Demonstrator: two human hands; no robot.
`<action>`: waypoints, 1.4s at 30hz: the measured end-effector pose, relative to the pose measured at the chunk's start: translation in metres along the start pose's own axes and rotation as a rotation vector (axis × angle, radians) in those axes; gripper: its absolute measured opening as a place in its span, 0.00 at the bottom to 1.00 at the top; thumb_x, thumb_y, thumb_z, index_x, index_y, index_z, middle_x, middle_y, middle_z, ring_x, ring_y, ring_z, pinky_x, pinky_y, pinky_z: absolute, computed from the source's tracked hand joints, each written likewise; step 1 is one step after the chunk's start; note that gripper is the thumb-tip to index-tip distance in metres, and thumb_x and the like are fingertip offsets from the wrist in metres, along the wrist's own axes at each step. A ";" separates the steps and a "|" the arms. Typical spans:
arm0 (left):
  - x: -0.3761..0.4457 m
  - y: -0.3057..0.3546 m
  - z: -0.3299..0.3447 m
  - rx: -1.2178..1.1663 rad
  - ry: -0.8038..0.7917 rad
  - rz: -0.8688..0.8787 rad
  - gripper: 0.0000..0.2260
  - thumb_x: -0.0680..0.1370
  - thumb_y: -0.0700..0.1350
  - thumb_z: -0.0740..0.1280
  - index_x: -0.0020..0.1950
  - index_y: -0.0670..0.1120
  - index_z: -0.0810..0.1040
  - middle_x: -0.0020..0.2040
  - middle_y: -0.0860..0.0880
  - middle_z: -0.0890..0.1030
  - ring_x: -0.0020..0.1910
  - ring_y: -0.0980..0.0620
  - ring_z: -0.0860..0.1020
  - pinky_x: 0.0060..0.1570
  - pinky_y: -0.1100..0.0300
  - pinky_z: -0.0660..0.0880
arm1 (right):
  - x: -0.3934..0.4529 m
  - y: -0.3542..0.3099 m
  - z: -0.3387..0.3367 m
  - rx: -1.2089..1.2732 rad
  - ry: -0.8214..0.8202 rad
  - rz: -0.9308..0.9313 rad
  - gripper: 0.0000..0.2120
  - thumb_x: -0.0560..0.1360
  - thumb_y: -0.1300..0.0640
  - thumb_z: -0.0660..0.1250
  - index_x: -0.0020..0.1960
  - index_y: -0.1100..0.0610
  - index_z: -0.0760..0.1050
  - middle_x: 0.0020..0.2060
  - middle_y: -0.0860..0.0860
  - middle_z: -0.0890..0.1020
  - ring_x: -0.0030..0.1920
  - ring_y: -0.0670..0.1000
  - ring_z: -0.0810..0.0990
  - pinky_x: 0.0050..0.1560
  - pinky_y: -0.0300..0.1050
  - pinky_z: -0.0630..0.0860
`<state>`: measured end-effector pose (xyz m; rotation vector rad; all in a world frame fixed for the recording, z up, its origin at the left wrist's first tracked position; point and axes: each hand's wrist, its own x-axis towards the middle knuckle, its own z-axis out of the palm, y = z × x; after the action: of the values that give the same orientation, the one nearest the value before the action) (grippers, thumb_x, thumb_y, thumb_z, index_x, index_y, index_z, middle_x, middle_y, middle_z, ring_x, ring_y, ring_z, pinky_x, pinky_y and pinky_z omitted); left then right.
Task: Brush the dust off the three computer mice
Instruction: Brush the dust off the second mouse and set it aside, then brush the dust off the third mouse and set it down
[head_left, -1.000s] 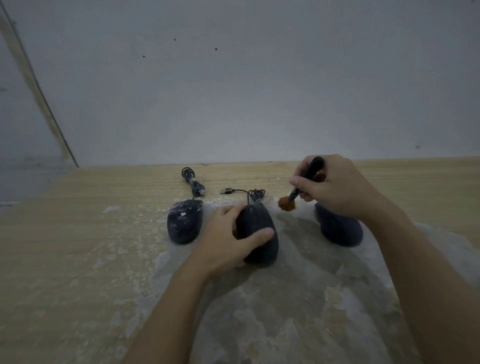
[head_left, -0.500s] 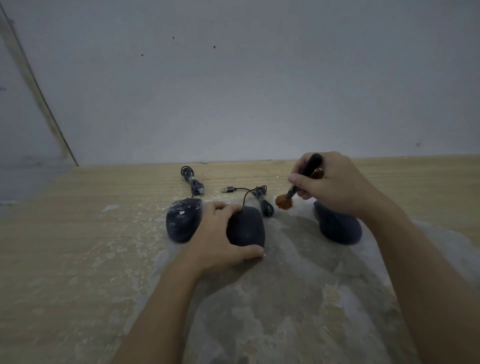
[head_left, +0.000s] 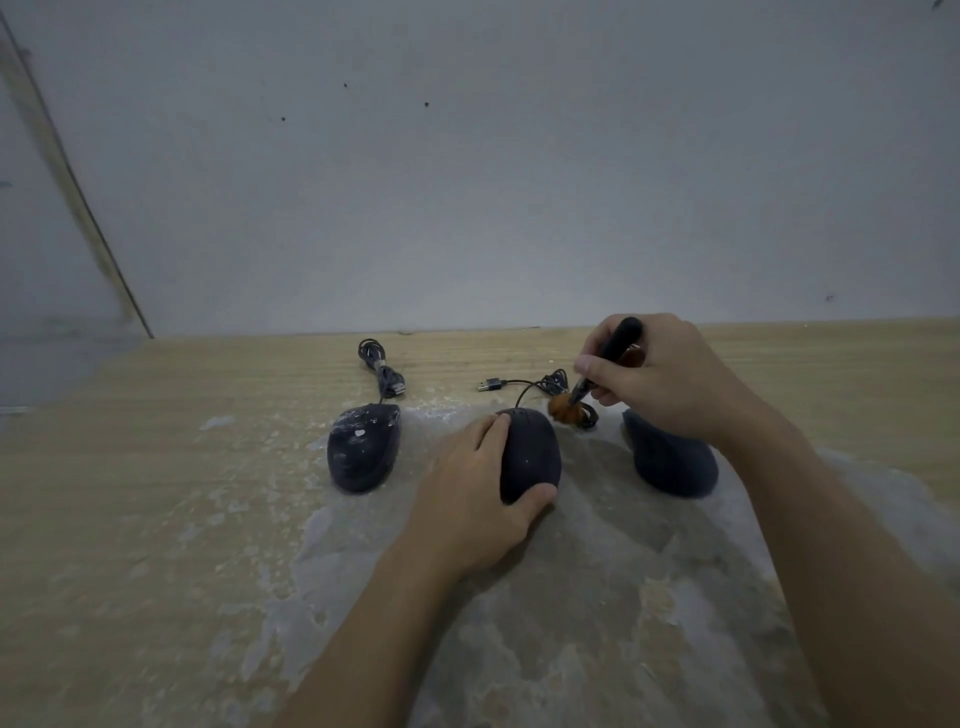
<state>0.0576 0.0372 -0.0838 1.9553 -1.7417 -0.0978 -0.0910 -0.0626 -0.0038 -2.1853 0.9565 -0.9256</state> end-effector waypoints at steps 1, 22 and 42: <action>0.000 0.000 0.000 -0.005 -0.008 0.000 0.35 0.74 0.60 0.63 0.75 0.48 0.53 0.75 0.51 0.60 0.71 0.51 0.60 0.70 0.57 0.58 | 0.000 0.000 0.000 -0.001 0.001 0.000 0.06 0.73 0.58 0.68 0.38 0.55 0.76 0.34 0.53 0.82 0.38 0.55 0.84 0.47 0.57 0.80; -0.036 -0.081 -0.067 -0.142 0.285 -0.321 0.38 0.67 0.55 0.73 0.72 0.47 0.61 0.71 0.48 0.65 0.70 0.49 0.63 0.67 0.55 0.62 | -0.006 -0.052 0.077 0.399 0.203 0.000 0.07 0.68 0.67 0.72 0.44 0.60 0.78 0.39 0.54 0.81 0.43 0.51 0.80 0.44 0.37 0.78; -0.023 -0.086 -0.054 -0.257 0.281 -0.438 0.40 0.70 0.52 0.72 0.75 0.42 0.56 0.69 0.43 0.71 0.66 0.45 0.69 0.62 0.57 0.66 | 0.019 -0.061 0.119 0.840 0.326 0.384 0.07 0.73 0.63 0.68 0.49 0.66 0.77 0.37 0.56 0.81 0.35 0.50 0.82 0.44 0.43 0.80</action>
<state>0.1527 0.0801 -0.0796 2.0102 -1.0515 -0.1796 0.0342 -0.0155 -0.0237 -1.1296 0.8653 -1.2221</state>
